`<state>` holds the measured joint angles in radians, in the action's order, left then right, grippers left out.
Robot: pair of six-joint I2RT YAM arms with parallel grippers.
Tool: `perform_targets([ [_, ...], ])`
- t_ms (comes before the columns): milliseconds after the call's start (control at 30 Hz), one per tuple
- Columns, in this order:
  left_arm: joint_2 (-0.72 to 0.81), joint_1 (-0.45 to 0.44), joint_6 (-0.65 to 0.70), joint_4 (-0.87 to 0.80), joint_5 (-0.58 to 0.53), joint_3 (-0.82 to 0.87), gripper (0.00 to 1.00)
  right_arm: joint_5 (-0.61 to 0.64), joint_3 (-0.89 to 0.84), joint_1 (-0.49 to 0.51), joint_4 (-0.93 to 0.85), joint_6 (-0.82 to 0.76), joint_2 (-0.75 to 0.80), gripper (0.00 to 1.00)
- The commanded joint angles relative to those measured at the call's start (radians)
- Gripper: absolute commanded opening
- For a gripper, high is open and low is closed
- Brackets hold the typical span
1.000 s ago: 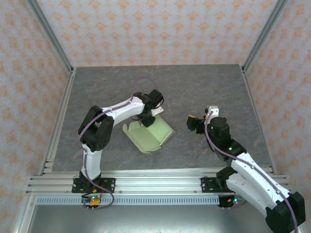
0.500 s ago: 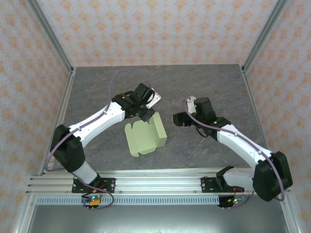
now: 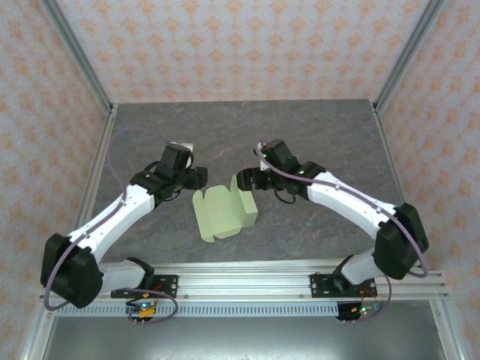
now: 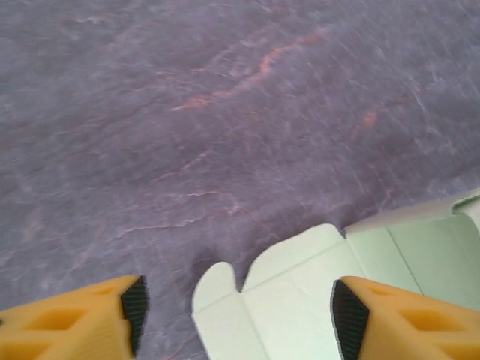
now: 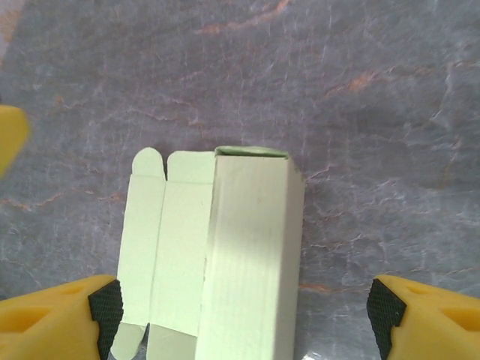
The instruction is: Fold the paper box
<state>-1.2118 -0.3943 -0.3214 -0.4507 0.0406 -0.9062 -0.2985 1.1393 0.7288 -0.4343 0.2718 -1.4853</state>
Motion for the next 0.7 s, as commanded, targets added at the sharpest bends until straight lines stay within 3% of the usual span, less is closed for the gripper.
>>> perform_targets([
  [0, 0.07, 0.01, -0.258, -0.003, -0.138, 0.06, 0.87, 0.128, 0.085, 0.027, -0.13, 0.072, -0.102, 0.87],
  [167, 0.161, 0.026, -0.374, -0.032, -0.105, 0.165, 0.92, 0.117, 0.173, 0.043, -0.192, 0.085, -0.218, 0.85],
  [433, 0.277, 0.027, -0.38, -0.016, -0.055, 0.312, 0.93, 0.067, 0.188, 0.043, -0.163, 0.125, -0.262, 0.68],
  [667, 0.321, 0.026, -0.395, 0.111, 0.074, 0.401, 0.94, -0.022, 0.149, 0.018, -0.102, 0.169, -0.26, 0.6],
])
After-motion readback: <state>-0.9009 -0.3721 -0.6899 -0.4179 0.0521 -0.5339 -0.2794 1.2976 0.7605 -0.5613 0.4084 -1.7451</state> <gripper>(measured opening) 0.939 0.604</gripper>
